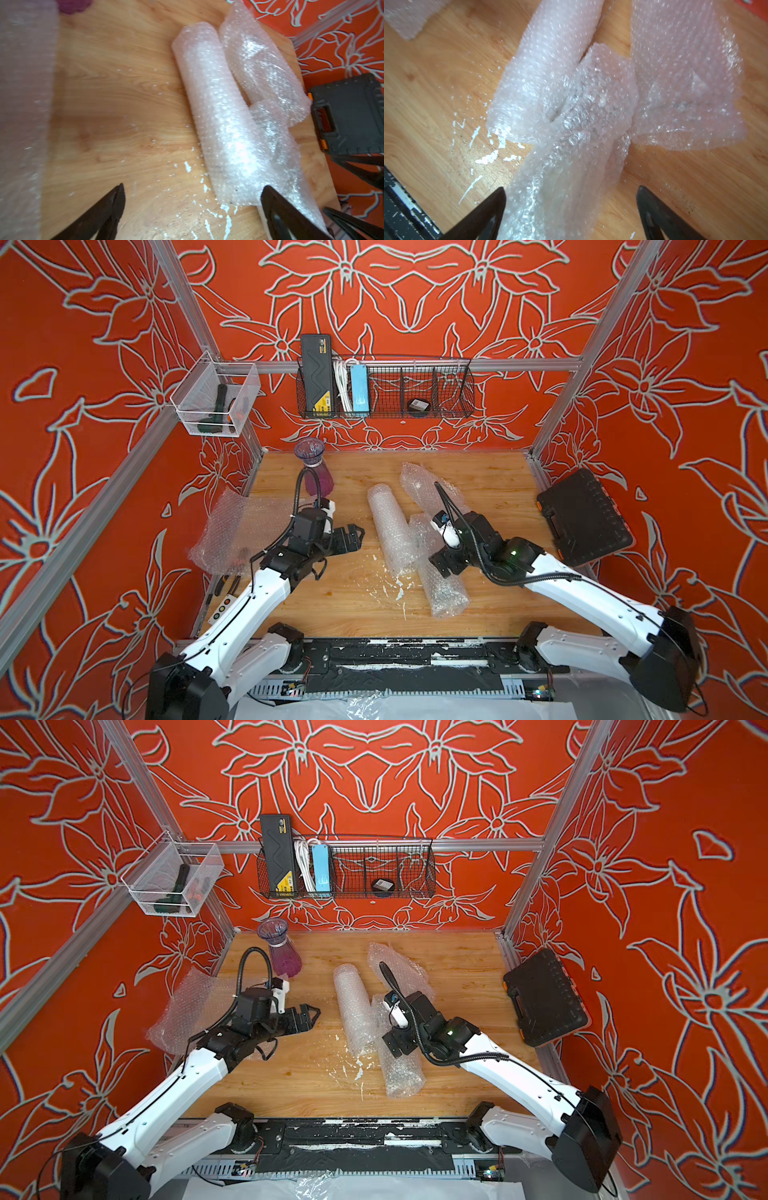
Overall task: Unwrap the vase from the bubble wrap
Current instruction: Move the bubble wrap to the center of the board.
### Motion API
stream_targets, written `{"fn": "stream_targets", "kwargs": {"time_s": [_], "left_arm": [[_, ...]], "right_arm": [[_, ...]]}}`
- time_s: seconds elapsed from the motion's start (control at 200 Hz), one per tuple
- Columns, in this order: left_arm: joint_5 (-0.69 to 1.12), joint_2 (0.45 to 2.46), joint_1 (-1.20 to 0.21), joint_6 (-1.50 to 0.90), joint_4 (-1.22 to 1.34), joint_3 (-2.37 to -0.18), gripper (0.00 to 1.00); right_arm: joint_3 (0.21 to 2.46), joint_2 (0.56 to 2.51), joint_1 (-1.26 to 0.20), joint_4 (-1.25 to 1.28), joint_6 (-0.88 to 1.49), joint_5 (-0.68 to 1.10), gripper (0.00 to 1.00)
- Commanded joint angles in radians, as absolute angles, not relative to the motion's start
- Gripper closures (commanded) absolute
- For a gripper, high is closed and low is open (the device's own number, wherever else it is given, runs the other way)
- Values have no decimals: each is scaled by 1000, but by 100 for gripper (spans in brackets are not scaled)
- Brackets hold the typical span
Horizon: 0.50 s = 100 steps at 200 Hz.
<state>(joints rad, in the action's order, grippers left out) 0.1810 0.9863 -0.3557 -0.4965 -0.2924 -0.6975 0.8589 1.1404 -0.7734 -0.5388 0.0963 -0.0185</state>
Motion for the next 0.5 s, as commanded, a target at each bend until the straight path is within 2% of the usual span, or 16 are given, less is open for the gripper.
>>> {"fn": "stream_targets", "kwargs": {"time_s": [0.0, 0.22, 0.495], "left_arm": [[185, 1071, -449, -576, -115, -684, 0], [15, 1302, -645, -591, -48, -793, 0], [-116, 1464, -672, -577, -27, -858, 0]], "right_arm": [[913, 1184, -753, -604, 104, -67, 2], [933, 1151, -747, -609, 138, -47, 2], [877, 1081, -747, -607, 163, -46, 2]]}}
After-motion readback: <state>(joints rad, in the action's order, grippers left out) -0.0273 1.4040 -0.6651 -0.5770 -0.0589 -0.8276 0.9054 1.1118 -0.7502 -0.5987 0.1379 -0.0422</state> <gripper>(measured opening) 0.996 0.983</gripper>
